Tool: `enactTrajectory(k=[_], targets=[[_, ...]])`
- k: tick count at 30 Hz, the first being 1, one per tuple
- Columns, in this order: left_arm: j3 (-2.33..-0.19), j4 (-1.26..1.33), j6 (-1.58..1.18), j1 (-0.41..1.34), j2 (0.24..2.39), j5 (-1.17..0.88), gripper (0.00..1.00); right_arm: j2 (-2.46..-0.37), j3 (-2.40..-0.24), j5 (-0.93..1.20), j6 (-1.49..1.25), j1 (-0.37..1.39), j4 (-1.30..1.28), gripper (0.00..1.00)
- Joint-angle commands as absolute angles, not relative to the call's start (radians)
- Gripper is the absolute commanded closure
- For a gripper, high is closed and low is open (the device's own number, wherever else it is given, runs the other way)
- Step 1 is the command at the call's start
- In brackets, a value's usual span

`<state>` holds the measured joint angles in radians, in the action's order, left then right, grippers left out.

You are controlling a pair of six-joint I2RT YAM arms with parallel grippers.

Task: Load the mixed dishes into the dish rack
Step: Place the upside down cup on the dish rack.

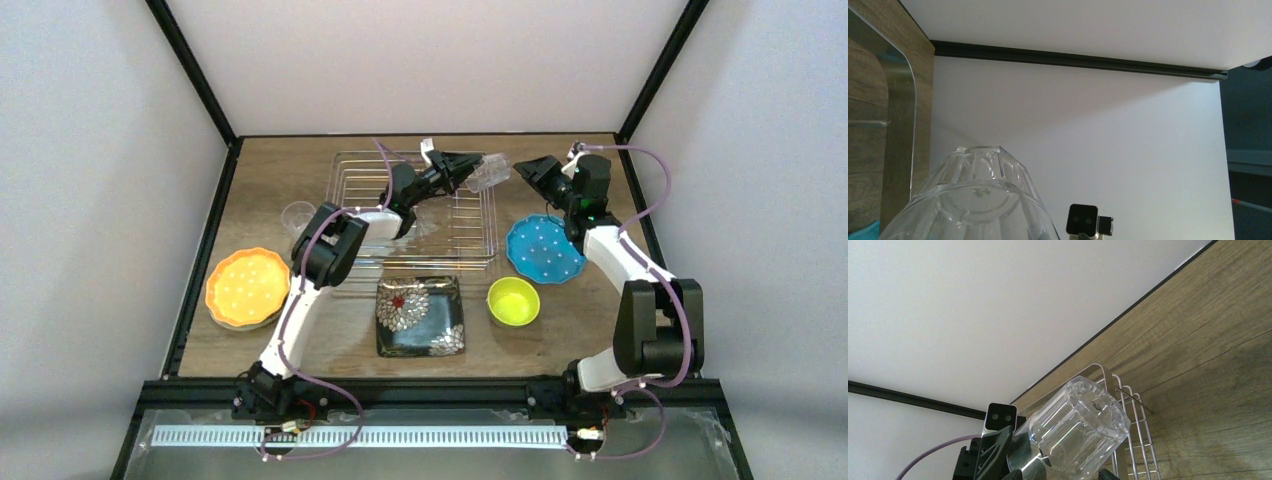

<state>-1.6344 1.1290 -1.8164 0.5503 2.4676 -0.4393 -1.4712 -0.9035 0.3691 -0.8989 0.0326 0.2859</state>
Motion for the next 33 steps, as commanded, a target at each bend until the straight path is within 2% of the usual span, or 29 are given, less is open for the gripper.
enactTrajectory(k=[1,10,17,33], targets=[[-1.606,1.182,-1.808,0.559,2.477,-0.455,0.69,-1.484,-0.874,0.356,-0.901,0.026,0.315,0.11],[-1.470,1.062,-1.741,0.559,2.391,-0.428,0.69,-1.494,-0.853,0.360,-0.902,0.026,0.325,0.11],[-1.445,0.960,-1.692,0.561,2.357,-0.413,0.69,-1.516,-0.862,0.371,-0.898,0.026,0.327,0.11],[-1.451,0.669,-1.587,0.561,2.311,-0.408,0.56,-1.596,-0.942,0.426,-0.869,0.026,0.305,0.10]])
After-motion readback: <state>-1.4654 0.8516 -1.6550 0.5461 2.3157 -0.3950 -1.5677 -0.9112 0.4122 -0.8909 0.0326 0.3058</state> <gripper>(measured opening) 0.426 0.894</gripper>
